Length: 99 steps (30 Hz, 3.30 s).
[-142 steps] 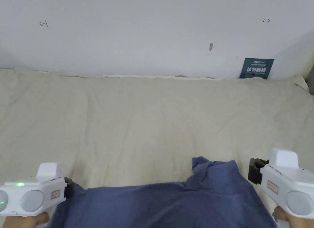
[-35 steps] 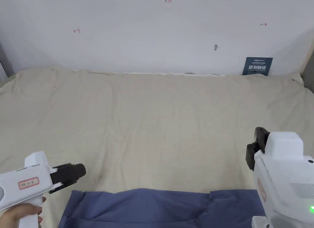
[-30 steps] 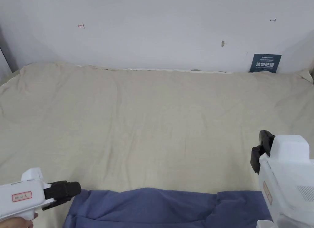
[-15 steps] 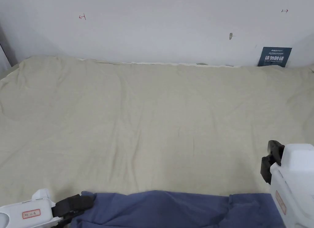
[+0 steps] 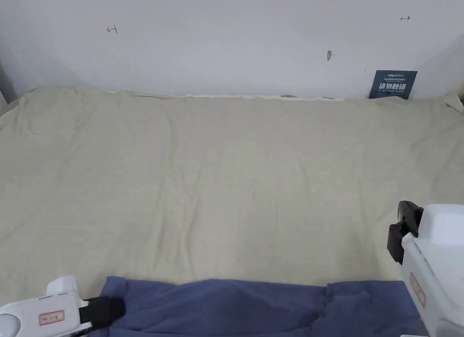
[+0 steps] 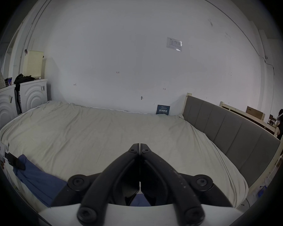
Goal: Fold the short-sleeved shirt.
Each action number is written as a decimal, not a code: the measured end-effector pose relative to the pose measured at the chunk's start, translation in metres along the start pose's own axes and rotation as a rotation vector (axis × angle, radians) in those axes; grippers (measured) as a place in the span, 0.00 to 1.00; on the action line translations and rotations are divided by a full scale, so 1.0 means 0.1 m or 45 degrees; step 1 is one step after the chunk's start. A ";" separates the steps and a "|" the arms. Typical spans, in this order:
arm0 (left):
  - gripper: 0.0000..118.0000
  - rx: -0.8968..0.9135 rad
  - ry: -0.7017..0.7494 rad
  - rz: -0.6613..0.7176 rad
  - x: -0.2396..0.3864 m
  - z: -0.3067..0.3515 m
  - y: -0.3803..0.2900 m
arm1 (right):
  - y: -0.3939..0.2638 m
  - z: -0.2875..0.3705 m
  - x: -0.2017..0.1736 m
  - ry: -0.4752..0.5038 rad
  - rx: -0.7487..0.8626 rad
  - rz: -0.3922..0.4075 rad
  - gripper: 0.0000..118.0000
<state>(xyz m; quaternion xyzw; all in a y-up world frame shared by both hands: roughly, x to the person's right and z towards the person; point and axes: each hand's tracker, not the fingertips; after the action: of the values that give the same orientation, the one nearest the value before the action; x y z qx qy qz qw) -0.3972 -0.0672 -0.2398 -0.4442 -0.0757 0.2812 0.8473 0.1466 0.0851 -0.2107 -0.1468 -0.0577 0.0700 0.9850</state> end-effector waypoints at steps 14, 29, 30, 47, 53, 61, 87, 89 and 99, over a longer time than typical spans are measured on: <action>0.07 0.074 0.195 -0.149 0.27 0.51 0.29 | 0.03 0.17 0.19 0.036 0.062 -0.022 0.01; 0.07 -0.222 0.036 -0.376 2.31 -0.96 -0.42 | -0.01 0.31 0.40 0.029 0.071 -0.050 0.01; 0.07 -0.258 0.046 -0.394 2.33 -1.12 -0.45 | -0.02 0.32 0.43 0.023 0.068 -0.050 0.01; 0.88 0.092 0.002 -0.395 2.49 -0.69 -0.51 | -0.05 0.32 0.56 -0.016 0.047 -0.062 0.01; 0.03 0.397 0.165 -0.517 2.27 -0.25 -0.52 | -0.03 0.31 0.50 0.010 0.053 -0.059 0.01; 0.00 0.235 0.291 -0.680 1.91 -0.62 -0.90 | -0.05 0.30 0.46 0.028 0.047 -0.062 0.01; 0.00 0.015 -0.047 -0.620 2.50 -0.92 -1.34 | -0.10 0.38 0.78 -0.038 0.021 -0.069 0.01; 0.02 0.034 -0.104 -0.550 2.40 -0.74 -1.13 | -0.09 0.37 0.75 -0.030 0.024 -0.069 0.01; 0.93 -0.045 -0.174 -0.114 1.39 -0.41 -0.43 | -0.07 0.30 0.56 0.026 0.019 -0.058 0.01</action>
<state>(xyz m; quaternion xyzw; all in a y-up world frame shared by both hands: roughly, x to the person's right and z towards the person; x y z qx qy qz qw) -0.2489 -0.0399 -0.2472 -0.4350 -0.1581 0.2715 0.8438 0.1982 0.0959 -0.1753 -0.1390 -0.0505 0.0467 0.9879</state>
